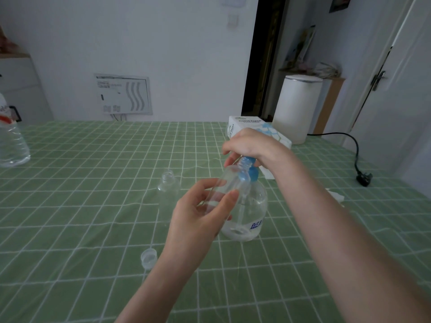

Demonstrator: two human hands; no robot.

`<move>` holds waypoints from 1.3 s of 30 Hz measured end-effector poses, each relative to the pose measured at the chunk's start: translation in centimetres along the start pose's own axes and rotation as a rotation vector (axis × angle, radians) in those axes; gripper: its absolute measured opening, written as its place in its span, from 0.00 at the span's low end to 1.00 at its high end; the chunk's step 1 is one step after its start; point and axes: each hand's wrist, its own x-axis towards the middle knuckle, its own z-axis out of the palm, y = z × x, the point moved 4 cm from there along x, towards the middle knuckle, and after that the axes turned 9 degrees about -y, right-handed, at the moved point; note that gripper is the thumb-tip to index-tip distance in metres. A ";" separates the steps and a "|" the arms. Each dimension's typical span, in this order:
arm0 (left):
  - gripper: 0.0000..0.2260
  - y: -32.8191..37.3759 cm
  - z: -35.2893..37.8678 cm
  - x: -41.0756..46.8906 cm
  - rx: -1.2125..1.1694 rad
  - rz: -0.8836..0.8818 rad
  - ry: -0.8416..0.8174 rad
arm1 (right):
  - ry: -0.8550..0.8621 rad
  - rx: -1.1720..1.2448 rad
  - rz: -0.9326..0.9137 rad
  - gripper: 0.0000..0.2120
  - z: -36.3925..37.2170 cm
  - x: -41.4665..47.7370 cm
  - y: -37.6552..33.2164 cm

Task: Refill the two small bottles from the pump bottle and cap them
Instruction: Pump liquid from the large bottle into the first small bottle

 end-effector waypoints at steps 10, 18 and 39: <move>0.06 -0.4 -0.1 0.0 -0.008 -0.017 0.007 | -0.010 0.018 -0.007 0.16 1.0 0.5 0.9; 0.11 -0.3 -0.1 0.0 -0.009 -0.028 -0.011 | -0.004 0.011 0.004 0.16 0.6 0.0 0.6; 0.07 -0.6 0.0 -0.1 -0.007 -0.020 -0.026 | -0.023 0.037 0.005 0.14 1.3 -0.3 0.9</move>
